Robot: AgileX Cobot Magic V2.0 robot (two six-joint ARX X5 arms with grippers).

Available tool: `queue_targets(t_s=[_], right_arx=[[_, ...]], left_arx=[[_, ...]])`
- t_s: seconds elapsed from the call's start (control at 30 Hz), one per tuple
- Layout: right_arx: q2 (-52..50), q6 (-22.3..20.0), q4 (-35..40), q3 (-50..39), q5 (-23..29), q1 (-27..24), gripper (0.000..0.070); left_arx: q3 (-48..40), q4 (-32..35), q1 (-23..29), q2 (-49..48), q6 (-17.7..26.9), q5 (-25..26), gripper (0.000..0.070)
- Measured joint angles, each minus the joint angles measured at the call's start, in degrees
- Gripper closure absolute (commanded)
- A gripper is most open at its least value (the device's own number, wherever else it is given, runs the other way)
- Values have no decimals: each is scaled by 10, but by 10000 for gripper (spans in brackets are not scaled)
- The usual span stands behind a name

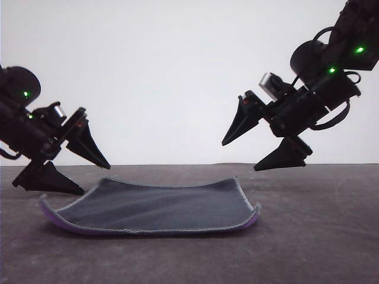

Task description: Fold clothes

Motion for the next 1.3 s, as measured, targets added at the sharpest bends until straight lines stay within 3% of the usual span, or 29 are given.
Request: queue_targets(t_s=[0.3,0.4,0.77,0.9,1.1,1.17,1.3], right_arx=[[35,11,3,0,-13,15,86],[35,17,15,0,-15,24,119],[38,30,24,0,-17,45,163],[38,32,24,0,-17,45,315],[38,32,20,0,-12,44,604],[38,32,20,0,-11,44,684],[38,29,12,0,-7,44,697]], left_arx=[[0,41,-2,3,-19,8,234],[0,43,-8,3,-23,11,275],[0,53,-32,3,-25,21,278],[0,53,-35,3,-25,21,311],[0,53,-38,3,-24,21,669],[0,53,-38,3,-23,21,689],[0,52,-38,3,-16,21,690]])
